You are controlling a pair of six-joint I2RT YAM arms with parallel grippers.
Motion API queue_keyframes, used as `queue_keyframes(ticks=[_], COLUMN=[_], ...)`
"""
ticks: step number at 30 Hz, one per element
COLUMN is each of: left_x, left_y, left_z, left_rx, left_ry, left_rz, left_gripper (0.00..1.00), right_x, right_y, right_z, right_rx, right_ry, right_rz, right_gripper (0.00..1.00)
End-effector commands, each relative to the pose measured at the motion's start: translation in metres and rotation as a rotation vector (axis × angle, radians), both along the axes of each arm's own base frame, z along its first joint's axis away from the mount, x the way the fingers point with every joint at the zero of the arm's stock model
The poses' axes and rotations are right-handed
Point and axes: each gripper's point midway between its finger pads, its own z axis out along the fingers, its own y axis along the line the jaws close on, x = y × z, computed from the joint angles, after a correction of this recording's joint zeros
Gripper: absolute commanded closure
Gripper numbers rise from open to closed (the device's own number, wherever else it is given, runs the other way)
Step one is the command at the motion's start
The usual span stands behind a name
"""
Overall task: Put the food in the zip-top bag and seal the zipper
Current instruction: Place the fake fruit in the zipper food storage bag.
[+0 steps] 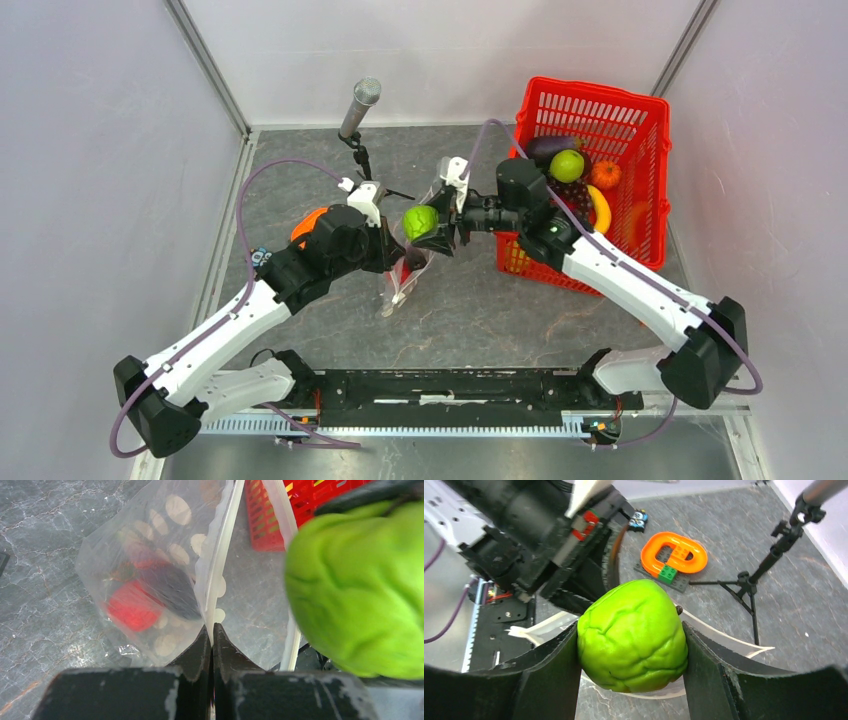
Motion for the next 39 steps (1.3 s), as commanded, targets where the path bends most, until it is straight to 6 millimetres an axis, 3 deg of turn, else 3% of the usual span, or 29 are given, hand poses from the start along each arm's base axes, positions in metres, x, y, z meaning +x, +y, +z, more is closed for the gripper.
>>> queue_keyframes(ticks=[1, 9, 13, 20, 26, 29, 32, 34, 39], left_x=[0.006, 0.008, 0.009, 0.010, 0.010, 0.010, 0.010, 0.011, 0.011], left_y=[-0.004, 0.008, 0.007, 0.007, 0.006, 0.008, 0.014, 0.022, 0.032], left_z=[0.035, 0.039, 0.039, 0.041, 0.042, 0.043, 0.046, 0.050, 0.054], left_rx=[-0.070, -0.053, -0.053, -0.055, -0.061, -0.062, -0.064, -0.064, -0.061], left_ry=[-0.085, -0.119, -0.116, -0.121, -0.123, -0.126, -0.142, -0.167, -0.203], left_rz=[-0.002, 0.044, 0.044, 0.046, 0.048, 0.051, 0.077, 0.109, 0.140], left_gripper=[0.98, 0.98, 0.98, 0.98, 0.98, 0.98, 0.98, 0.98, 0.98], right_x=[0.026, 0.030, 0.021, 0.009, 0.009, 0.014, 0.027, 0.040, 0.069], right_y=[0.005, 0.006, 0.011, 0.014, 0.010, 0.004, -0.014, -0.040, -0.119], right_z=[-0.001, -0.012, -0.011, 0.005, 0.010, 0.024, 0.044, 0.063, 0.079], right_rx=[-0.061, -0.104, -0.106, -0.042, -0.041, -0.022, 0.031, 0.091, 0.126], right_ry=[-0.047, -0.051, -0.051, -0.083, -0.102, -0.128, -0.191, -0.241, -0.283], right_rz=[-0.100, -0.099, -0.052, -0.004, -0.017, -0.076, -0.222, -0.397, -0.831], right_gripper=[0.50, 0.44, 0.33, 0.22, 0.19, 0.19, 0.19, 0.18, 0.09])
